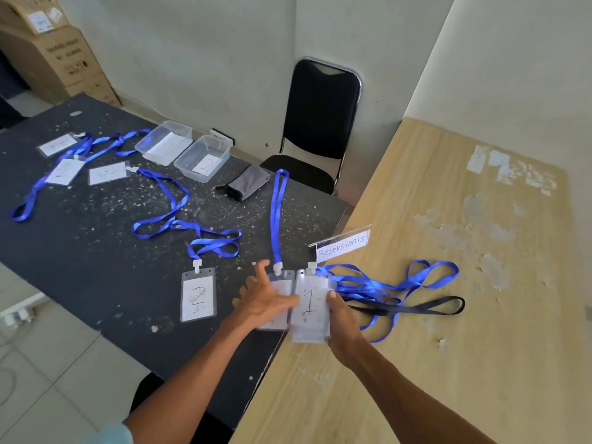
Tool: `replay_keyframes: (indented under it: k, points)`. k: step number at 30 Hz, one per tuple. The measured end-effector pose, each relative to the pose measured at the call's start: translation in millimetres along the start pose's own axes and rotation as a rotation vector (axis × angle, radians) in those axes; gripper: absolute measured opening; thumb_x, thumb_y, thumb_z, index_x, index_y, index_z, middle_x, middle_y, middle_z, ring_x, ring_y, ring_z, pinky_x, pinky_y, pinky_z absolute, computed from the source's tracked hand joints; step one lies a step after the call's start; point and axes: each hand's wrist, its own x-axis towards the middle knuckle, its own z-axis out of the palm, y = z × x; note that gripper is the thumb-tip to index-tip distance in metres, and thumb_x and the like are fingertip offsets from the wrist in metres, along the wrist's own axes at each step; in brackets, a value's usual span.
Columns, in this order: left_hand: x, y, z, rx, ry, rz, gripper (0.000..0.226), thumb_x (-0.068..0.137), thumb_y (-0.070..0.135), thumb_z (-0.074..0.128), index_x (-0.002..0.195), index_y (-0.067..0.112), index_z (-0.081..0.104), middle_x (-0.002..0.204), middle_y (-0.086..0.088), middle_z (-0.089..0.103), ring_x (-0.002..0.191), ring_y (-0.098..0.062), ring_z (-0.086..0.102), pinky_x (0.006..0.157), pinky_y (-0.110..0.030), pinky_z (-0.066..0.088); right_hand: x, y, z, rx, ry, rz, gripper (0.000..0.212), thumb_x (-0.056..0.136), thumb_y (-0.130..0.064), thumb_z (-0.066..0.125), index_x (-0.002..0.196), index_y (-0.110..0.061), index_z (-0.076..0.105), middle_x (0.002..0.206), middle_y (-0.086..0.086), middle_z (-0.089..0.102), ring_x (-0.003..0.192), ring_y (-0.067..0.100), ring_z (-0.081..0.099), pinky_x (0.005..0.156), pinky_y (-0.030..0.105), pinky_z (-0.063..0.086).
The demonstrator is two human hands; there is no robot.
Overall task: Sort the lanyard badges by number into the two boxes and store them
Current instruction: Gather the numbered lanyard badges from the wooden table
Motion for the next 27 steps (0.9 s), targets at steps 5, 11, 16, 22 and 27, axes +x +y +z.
replay_keyframes:
  k: [5, 11, 16, 22, 27]
  points:
    - [-34.1, 29.1, 27.7, -0.013, 0.053, 0.126, 0.104, 0.061, 0.054, 0.076, 0.143, 0.033, 0.015, 0.124, -0.007, 0.039, 0.124, -0.033, 0.043, 0.099, -0.045, 0.045, -9.5, 1.7, 12.0, 0.042, -0.028, 0.01, 0.044, 0.105, -0.034, 0.032, 0.125, -0.011, 0.063, 0.114, 0.012, 0.072, 0.106, 0.028, 0.068, 0.088, 0.043, 0.055]
    - [-57.2, 39.0, 38.8, 0.066, 0.178, 0.174, 0.099, 0.067, 0.053, 0.075, 0.145, 0.027, 0.019, 0.128, -0.006, 0.042, 0.125, -0.029, 0.04, 0.094, -0.044, 0.047, -22.2, -11.6, 8.3, 0.0, -0.037, 0.013, 0.037, 0.104, -0.032, 0.04, 0.119, -0.011, 0.067, 0.112, 0.012, 0.073, 0.103, 0.025, 0.069, 0.087, 0.039, 0.055]
    - [-60.8, 39.3, 20.4, -0.337, 0.125, 0.156, 0.095, 0.061, 0.053, 0.073, 0.141, 0.023, 0.031, 0.109, -0.001, 0.055, 0.102, -0.017, 0.051, 0.093, -0.04, 0.049, -28.4, -26.5, 8.2, -0.033, -0.098, -0.068, 0.031, 0.103, -0.016, 0.043, 0.128, -0.008, 0.059, 0.118, 0.018, 0.069, 0.111, 0.036, 0.065, 0.095, 0.05, 0.053]
    - [-49.9, 21.0, -19.4, -1.044, -0.526, -0.448, 0.088, 0.094, 0.074, 0.019, 0.118, 0.001, 0.063, 0.111, -0.02, 0.07, 0.1, -0.032, 0.067, 0.086, -0.042, 0.052, -53.0, -59.7, 13.9, -0.053, -0.237, -0.014, 0.03, 0.102, -0.021, 0.045, 0.127, -0.013, 0.059, 0.122, 0.014, 0.068, 0.11, 0.032, 0.066, 0.088, 0.047, 0.055]
    - [-29.8, 41.5, -39.7, -1.32, -0.626, -0.442, 0.098, 0.089, 0.08, 0.018, 0.122, 0.0, 0.062, 0.111, -0.025, 0.071, 0.107, -0.035, 0.064, 0.088, -0.048, 0.048, -69.4, -66.9, 9.7, -0.137, -0.349, 0.058, 0.032, 0.101, -0.022, 0.046, 0.128, -0.011, 0.06, 0.118, 0.012, 0.07, 0.104, 0.027, 0.069, 0.084, 0.043, 0.055]
